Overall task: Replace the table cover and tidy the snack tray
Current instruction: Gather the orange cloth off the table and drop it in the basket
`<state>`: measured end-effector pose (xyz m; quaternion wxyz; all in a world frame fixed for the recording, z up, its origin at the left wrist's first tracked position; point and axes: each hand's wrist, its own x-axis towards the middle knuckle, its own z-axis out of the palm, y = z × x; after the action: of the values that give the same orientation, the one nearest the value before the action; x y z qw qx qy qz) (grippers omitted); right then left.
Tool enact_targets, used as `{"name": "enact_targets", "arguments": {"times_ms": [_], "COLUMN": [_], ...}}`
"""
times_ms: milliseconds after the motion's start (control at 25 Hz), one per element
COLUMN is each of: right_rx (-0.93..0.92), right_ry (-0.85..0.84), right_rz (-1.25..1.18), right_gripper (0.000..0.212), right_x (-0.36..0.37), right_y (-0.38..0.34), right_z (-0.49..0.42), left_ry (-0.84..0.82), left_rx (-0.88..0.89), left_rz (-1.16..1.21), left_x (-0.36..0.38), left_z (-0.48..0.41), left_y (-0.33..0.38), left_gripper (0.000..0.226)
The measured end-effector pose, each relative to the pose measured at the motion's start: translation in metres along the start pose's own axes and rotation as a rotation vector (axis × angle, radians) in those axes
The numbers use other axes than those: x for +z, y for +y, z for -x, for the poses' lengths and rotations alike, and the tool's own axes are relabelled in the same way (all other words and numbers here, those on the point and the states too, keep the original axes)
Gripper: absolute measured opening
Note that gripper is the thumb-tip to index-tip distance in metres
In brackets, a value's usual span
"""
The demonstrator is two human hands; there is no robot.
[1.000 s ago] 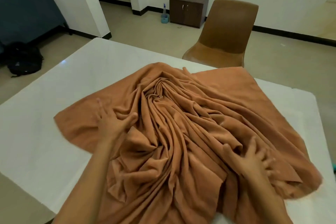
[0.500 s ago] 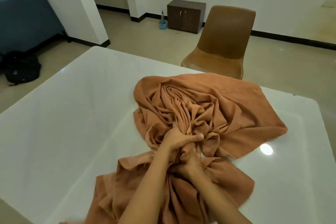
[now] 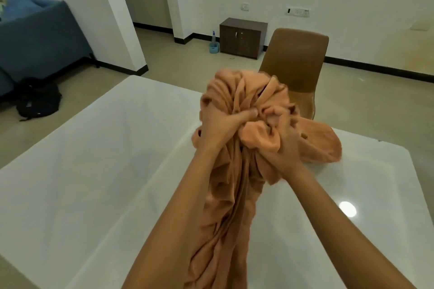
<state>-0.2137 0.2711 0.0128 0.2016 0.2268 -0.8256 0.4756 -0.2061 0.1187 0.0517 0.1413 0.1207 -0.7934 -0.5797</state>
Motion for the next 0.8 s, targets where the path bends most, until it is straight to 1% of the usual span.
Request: {"name": "enact_targets", "arguments": {"times_ms": [40,80,200,280,320,360,400,440,480,520,560,600,640,680,720,760,800], "right_rx": [-0.097,-0.194,-0.387,-0.493,-0.542,-0.564,-0.539,-0.437,-0.259,-0.037,0.199,0.369,0.409,0.390,0.413,0.449,0.475], "right_ry": [0.071,0.150,0.344,0.493,0.511,0.447,0.322,0.170,0.011,-0.109,-0.203,-0.266,-0.313,-0.352,-0.400,-0.459,-0.515], "right_rz": [0.013,0.022,0.034,0.095,0.091,0.062,0.043,0.037,0.015,-0.010,-0.065,-0.118,-0.147,-0.151,-0.172,-0.208,-0.190], "right_gripper": [0.056,0.052,0.034,0.023,0.024,0.033,0.044,0.052,0.056,0.053,0.049,0.048,0.051,0.053,0.053,0.052,0.055], "right_x": [-0.009,-0.021,-0.044,-0.057,-0.061,-0.062,-0.060,-0.054,-0.046,-0.038,-0.029,-0.021,-0.012,-0.004,0.004,0.011,0.016], "right_y": [-0.015,-0.032,-0.065,-0.077,-0.077,-0.072,-0.062,-0.044,-0.025,-0.002,0.013,0.024,0.033,0.040,0.043,0.046,0.052], "right_z": [-0.016,-0.030,-0.038,-0.043,-0.046,-0.045,-0.043,-0.033,-0.020,-0.004,0.011,0.026,0.038,0.045,0.049,0.052,0.053], "left_ry": [0.014,0.030,0.061,0.071,0.095,0.131,0.158,0.155,0.116,0.062,0.015,-0.044,-0.136,-0.247,-0.355,-0.433,-0.453], "left_rx": [0.053,0.123,0.317,0.434,0.475,0.486,0.457,0.385,0.281,0.168,0.077,0.018,-0.023,-0.079,-0.166,-0.265,-0.326], "left_rz": [0.020,0.050,0.111,0.060,0.011,-0.044,-0.085,-0.107,-0.120,-0.152,-0.195,-0.220,-0.225,-0.226,-0.233,-0.258,-0.308], "left_x": [-0.009,-0.017,-0.040,-0.051,-0.053,-0.054,-0.054,-0.053,-0.051,-0.048,-0.047,-0.047,-0.048,-0.047,-0.046,-0.044,-0.044], "left_z": [0.003,0.010,0.041,0.058,0.062,0.063,0.061,0.059,0.055,0.054,0.053,0.052,0.051,0.052,0.055,0.057,0.059], "left_y": [0.027,0.052,0.106,0.123,0.124,0.122,0.112,0.097,0.077,0.052,0.024,-0.006,-0.034,-0.058,-0.081,-0.101,-0.116], "left_gripper": [0.082,0.083,0.078,0.077,0.079,0.081,0.085,0.092,0.103,0.113,0.118,0.114,0.104,0.091,0.081,0.077,0.078]}}
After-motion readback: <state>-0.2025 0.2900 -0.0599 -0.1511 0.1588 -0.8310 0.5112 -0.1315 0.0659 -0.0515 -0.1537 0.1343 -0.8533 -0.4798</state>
